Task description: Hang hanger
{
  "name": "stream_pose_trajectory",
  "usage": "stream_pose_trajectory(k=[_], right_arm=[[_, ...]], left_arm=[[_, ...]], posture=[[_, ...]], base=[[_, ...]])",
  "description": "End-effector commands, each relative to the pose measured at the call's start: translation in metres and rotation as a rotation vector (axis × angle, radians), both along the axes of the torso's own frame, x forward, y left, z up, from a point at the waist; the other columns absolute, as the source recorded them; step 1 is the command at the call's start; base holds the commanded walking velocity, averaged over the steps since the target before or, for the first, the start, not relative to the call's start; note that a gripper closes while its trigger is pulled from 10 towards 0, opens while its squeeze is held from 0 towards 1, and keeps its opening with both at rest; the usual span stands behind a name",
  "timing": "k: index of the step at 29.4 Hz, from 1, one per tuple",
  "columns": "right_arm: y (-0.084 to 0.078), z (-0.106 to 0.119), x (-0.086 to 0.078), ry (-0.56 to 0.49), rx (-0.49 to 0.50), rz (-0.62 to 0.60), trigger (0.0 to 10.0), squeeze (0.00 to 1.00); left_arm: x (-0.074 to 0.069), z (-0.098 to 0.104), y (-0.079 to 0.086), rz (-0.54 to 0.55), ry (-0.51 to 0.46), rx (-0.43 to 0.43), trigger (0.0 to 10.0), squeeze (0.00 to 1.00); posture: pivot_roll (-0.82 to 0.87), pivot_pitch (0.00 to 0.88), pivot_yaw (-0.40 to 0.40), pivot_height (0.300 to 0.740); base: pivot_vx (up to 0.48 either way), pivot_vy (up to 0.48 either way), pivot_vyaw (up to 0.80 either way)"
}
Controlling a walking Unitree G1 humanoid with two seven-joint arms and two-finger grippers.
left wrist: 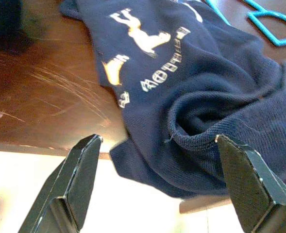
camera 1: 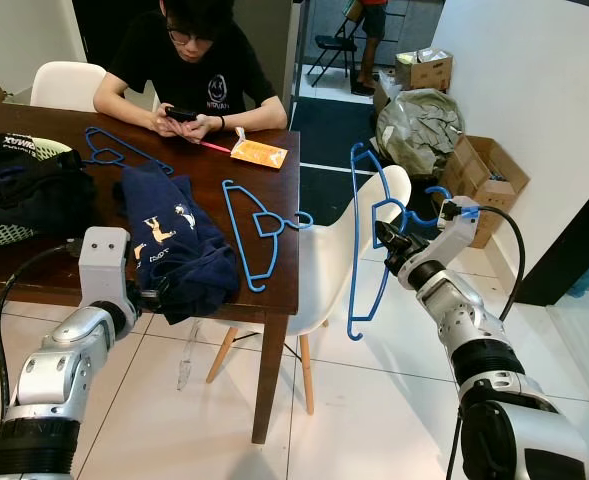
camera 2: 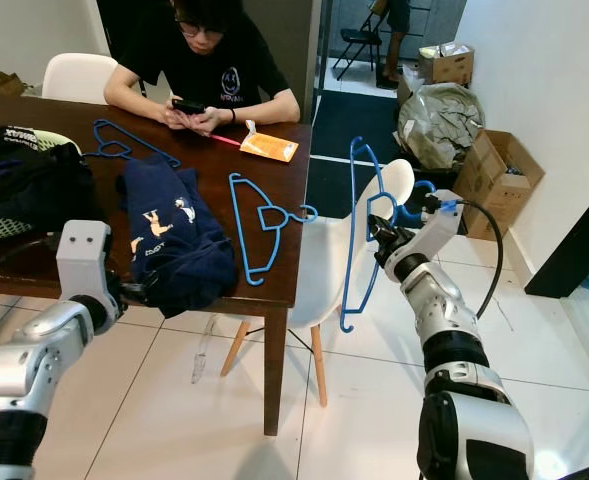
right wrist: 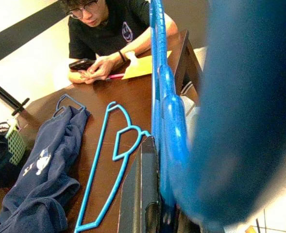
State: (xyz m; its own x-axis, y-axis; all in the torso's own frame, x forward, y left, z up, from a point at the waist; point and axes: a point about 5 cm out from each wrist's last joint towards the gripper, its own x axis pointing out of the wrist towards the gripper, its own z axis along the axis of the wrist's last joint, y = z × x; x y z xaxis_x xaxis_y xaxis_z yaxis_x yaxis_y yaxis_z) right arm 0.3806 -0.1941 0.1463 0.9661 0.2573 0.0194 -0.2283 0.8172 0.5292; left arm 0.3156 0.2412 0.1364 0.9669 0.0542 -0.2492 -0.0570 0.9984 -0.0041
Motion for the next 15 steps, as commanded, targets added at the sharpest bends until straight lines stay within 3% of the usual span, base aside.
stream_pose_trajectory(k=[1, 7, 15], right_arm=[[0.0, 0.001, 0.002, 0.005, -0.001, -0.004, 10.0, 0.0], [-0.002, 0.001, 0.001, 0.001, -0.009, -0.007, 10.0, 0.0], [-0.004, 0.002, 0.0, -0.002, -0.025, -0.012, 10.0, 0.0]], left_arm=[[0.001, -0.005, -0.002, -0.001, 0.005, -0.015, 10.0, 0.0], [0.017, 0.005, -0.012, -0.063, -0.088, -0.049, 10.0, 0.0], [0.019, 0.0, -0.018, -0.107, -0.072, -0.063, 10.0, 0.0]], posture=[[0.06, 0.017, -0.09, 0.74], [0.05, 0.016, -0.089, 0.74], [0.04, 0.022, -0.087, 0.74]], base=[[0.0, 0.0, 0.0], [0.0, 0.0, 0.0], [0.0, 0.0, 0.0]])
